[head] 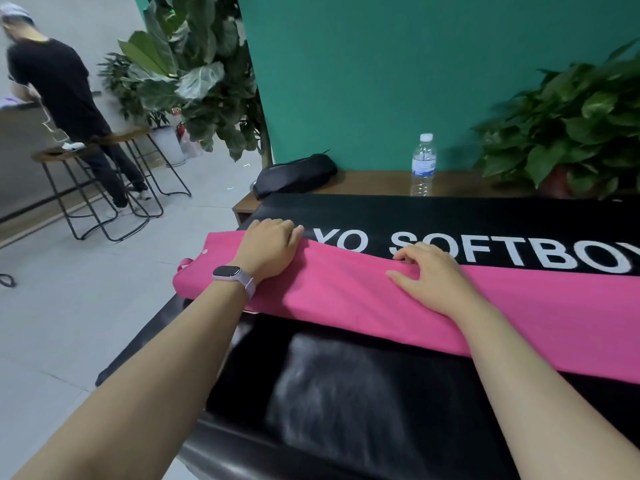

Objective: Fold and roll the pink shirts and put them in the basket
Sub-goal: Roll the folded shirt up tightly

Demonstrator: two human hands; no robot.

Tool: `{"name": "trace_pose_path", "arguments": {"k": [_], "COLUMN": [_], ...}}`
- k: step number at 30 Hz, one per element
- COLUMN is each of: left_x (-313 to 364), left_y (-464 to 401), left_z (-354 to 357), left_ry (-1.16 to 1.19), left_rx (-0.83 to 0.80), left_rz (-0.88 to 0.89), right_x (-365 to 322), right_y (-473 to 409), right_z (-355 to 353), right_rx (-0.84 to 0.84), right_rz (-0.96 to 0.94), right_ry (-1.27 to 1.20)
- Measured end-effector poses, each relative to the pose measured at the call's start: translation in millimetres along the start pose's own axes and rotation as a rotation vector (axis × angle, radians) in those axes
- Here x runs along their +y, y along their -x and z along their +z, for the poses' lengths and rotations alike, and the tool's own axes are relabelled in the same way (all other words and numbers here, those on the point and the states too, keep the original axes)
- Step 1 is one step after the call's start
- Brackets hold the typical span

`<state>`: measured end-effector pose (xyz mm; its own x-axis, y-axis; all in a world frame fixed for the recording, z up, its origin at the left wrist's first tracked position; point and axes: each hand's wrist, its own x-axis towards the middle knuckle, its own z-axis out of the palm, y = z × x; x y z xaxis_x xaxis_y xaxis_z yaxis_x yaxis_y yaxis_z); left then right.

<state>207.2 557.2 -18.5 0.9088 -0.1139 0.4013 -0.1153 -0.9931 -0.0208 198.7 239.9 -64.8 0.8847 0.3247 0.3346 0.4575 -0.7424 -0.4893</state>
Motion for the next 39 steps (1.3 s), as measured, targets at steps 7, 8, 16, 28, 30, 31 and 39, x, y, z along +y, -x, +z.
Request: {"name": "trace_pose_path", "arguments": {"k": [7,8,16,28,30,31,39], "left_x": [-12,-13,-17,66,87,87,-47], "left_y": [3,2,6,43,52,55,69], "left_z": [45,46,48,12,21,25,15], "left_ry": [0.129,0.137,0.203,0.392,0.383,0.331,0.095], "left_rx": [-0.131,-0.135,-0.114,0.045,-0.189,-0.285,-0.426], "left_rz": [-0.144,-0.147,-0.142,0.314,0.281,0.247,-0.219], "right_x": [3,2,0,-48,-47,-45,-43], "right_y": [-4,-5,-13,2,8,10,14], "right_z": [3,3,3,17,25,24,21], "right_rx": [0.014,0.024,0.129,-0.112,-0.26,-0.317,-0.416], "right_rz": [0.035,0.055,0.124,-0.109,-0.054,-0.027,-0.013], "right_ry": [0.116,0.146,0.267,0.264,0.257,0.25,0.305]}}
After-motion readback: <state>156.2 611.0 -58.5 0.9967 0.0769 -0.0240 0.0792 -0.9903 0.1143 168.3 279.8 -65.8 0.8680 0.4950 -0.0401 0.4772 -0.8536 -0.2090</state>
